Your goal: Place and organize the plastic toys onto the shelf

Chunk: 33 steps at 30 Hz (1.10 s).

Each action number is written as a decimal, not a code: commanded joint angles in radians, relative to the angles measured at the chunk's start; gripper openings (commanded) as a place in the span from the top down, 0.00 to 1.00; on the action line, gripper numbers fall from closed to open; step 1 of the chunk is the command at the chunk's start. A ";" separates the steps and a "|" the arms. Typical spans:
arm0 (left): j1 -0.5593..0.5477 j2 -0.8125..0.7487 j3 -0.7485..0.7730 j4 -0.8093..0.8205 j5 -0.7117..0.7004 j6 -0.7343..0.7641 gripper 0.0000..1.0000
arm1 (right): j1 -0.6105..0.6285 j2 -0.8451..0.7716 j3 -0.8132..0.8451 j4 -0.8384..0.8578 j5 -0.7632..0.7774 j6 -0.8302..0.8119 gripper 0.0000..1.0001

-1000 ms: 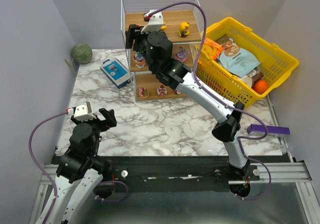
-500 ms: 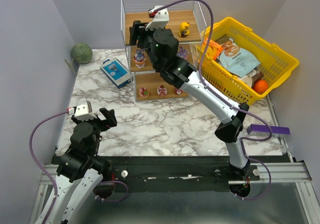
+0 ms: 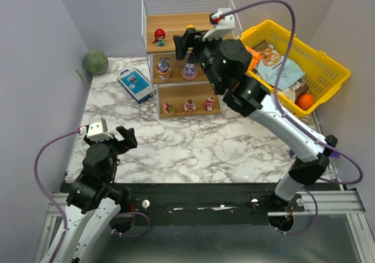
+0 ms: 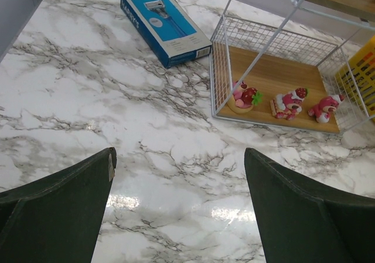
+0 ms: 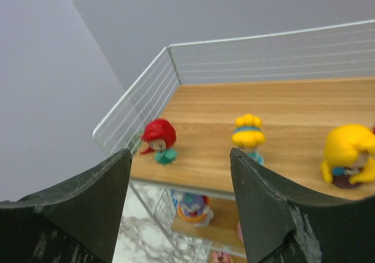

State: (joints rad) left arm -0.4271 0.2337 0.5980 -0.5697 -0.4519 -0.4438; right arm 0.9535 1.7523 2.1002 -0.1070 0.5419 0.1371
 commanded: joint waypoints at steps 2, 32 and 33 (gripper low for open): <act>0.005 0.036 0.043 -0.007 -0.013 -0.076 0.01 | -0.001 -0.265 -0.398 -0.028 -0.001 0.044 0.23; 0.004 0.059 0.056 0.037 0.202 -0.073 0.01 | -0.001 -1.280 -1.470 -0.393 -0.037 0.433 0.00; 0.004 0.059 0.056 0.037 0.202 -0.072 0.01 | -0.001 -1.287 -1.474 -0.398 -0.034 0.435 0.00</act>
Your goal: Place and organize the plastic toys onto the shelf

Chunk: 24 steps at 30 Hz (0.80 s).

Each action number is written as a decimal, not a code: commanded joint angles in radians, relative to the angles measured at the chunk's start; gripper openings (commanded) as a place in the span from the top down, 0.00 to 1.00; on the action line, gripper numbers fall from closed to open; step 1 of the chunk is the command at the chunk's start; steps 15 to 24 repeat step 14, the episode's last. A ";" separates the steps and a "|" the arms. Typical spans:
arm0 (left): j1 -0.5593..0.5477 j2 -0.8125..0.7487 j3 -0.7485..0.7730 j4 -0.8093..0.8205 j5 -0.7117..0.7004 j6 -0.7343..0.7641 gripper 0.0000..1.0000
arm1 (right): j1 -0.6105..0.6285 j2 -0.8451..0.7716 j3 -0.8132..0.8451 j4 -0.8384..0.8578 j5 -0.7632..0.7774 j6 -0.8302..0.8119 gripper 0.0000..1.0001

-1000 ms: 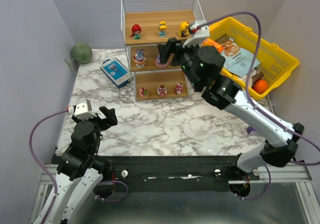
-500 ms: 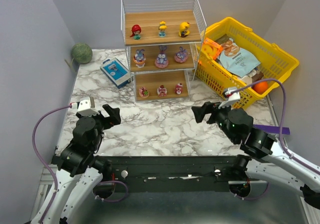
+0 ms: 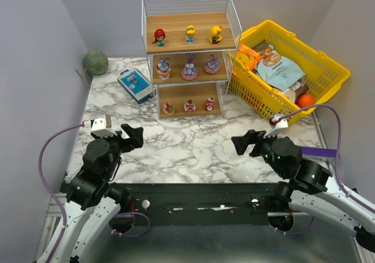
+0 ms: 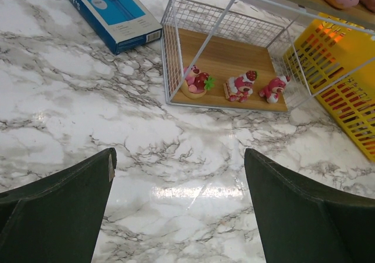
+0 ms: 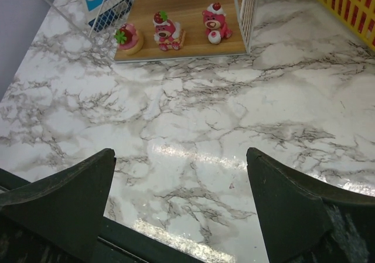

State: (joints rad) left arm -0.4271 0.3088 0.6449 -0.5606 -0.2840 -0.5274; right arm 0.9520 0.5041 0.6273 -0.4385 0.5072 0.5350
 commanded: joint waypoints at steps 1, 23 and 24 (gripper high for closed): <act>0.004 -0.014 0.010 0.028 0.034 0.012 0.01 | 0.001 -0.047 -0.003 -0.071 0.001 0.040 0.00; 0.002 0.013 0.022 0.014 0.017 0.006 0.01 | -0.001 -0.122 -0.018 -0.097 0.028 0.049 0.00; 0.002 0.013 0.022 0.014 0.017 0.006 0.01 | -0.001 -0.122 -0.018 -0.097 0.028 0.049 0.00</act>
